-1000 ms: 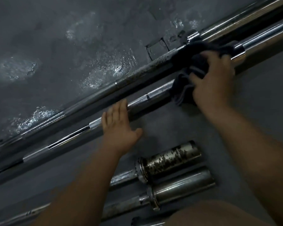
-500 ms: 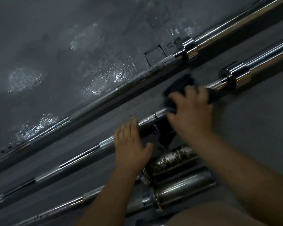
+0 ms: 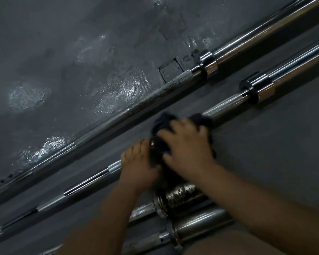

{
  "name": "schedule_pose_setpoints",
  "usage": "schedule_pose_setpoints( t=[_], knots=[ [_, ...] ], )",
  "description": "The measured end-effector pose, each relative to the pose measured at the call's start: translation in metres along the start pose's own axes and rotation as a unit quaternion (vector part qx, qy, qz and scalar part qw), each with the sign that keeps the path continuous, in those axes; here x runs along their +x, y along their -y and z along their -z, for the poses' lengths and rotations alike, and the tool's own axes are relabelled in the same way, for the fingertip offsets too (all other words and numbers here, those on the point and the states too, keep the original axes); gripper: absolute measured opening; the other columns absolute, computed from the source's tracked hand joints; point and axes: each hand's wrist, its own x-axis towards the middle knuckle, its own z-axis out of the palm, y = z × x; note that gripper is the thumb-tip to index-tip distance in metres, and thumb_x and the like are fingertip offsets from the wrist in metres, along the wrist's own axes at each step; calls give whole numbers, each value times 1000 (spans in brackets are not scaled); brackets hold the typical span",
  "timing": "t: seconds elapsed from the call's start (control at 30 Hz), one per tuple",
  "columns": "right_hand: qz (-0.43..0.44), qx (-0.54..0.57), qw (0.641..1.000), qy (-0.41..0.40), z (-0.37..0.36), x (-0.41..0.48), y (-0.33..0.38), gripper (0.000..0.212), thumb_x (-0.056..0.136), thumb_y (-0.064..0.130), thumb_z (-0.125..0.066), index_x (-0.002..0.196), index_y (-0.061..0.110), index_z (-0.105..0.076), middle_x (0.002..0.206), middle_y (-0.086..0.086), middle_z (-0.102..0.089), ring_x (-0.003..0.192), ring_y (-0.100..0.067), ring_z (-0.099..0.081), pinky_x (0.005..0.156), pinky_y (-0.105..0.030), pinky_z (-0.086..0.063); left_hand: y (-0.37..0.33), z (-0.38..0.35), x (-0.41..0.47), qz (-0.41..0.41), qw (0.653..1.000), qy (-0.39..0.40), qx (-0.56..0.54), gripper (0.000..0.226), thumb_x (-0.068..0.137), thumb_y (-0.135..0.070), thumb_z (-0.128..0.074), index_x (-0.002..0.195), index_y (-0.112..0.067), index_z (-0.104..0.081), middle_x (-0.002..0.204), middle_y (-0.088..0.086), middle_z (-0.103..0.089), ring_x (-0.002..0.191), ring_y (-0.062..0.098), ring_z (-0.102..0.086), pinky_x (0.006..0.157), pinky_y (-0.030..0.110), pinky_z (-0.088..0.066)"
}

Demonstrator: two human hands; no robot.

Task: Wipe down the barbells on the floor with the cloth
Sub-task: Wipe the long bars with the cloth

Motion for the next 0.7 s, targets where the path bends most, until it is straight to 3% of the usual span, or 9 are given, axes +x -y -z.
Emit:
schedule_pose_setpoints(
  t=[0.07, 0.13, 0.23, 0.33, 0.4, 0.5, 0.57, 0.63, 0.7],
  knots=[
    [83, 65, 993, 50, 0, 9, 17, 49, 75, 46, -67, 122, 36, -56, 132, 0, -49, 123, -28, -46, 91, -48, -39, 10, 11, 16, 14, 1000, 2, -13, 79, 64, -60, -32, 127, -14, -49, 120, 10, -52, 113, 34, -51, 89, 39, -35],
    [72, 67, 995, 21, 13, 28, -9, 48, 76, 46, -64, 122, 35, -58, 131, -2, -49, 122, -30, -47, 94, -50, -44, 12, 13, 21, 24, 999, -45, -19, 80, 68, -59, -36, 129, -10, -49, 121, 13, -54, 113, 36, -52, 93, 42, -39],
    [-89, 40, 988, -122, 27, 45, -78, 52, 74, 44, -63, 122, 25, -62, 133, -14, -47, 121, -40, -44, 93, -54, -47, 5, 2, 12, 33, 996, -79, 19, 92, 68, -54, -48, 148, -12, -30, 140, 10, -44, 132, 31, -37, 115, 46, -22],
    [-251, 44, 958, -133, 27, 48, -87, 53, 78, 42, -67, 126, 23, -57, 134, -13, -44, 126, -40, -38, 93, -56, -46, 5, 5, 19, 60, 997, -55, 1, 92, 64, -57, -43, 148, -20, -27, 139, 6, -41, 132, 26, -33, 115, 43, -15],
    [-202, 40, 972, -112, 16, 50, -47, 47, 76, 45, -65, 118, 23, -59, 126, -10, -49, 119, -39, -43, 88, -52, -48, 9, 12, 26, 52, 997, -56, -5, 91, 60, -60, -34, 144, -24, -33, 134, 3, -44, 128, 25, -37, 109, 39, -20],
    [24, 95, 995, -6, -6, 47, 7, 46, 72, 49, -60, 110, 24, -62, 115, -6, -50, 109, -33, -47, 83, -49, -51, 15, 20, 33, 64, 996, -42, -40, 73, 65, -58, -38, 129, -23, -46, 124, 4, -51, 120, 28, -46, 98, 36, -28],
    [59, 144, 988, 7, 1, 50, 2, 52, 70, 53, -51, 110, 23, -66, 117, -7, -51, 109, -33, -48, 90, -46, -49, 16, 22, 35, 65, 996, -40, -46, 67, 67, -56, -45, 125, -22, -47, 122, 5, -52, 119, 29, -47, 97, 36, -30],
    [-31, 168, 981, -96, 18, 52, -31, 56, 73, 52, -47, 110, 19, -71, 129, -14, -51, 117, -38, -47, 103, -39, -40, 17, 21, 34, 50, 997, -43, -47, 76, 64, -55, -48, 134, -26, -44, 126, 2, -50, 122, 27, -44, 101, 36, -28],
    [-152, 91, 973, -150, 34, 43, -79, 52, 80, 48, -51, 116, 18, -70, 141, -19, -44, 127, -41, -39, 107, -43, -32, 17, 17, 31, 39, 997, -45, -44, 84, 62, -54, -48, 141, -29, -38, 131, 1, -48, 125, 25, -42, 106, 38, -25]
  ],
)
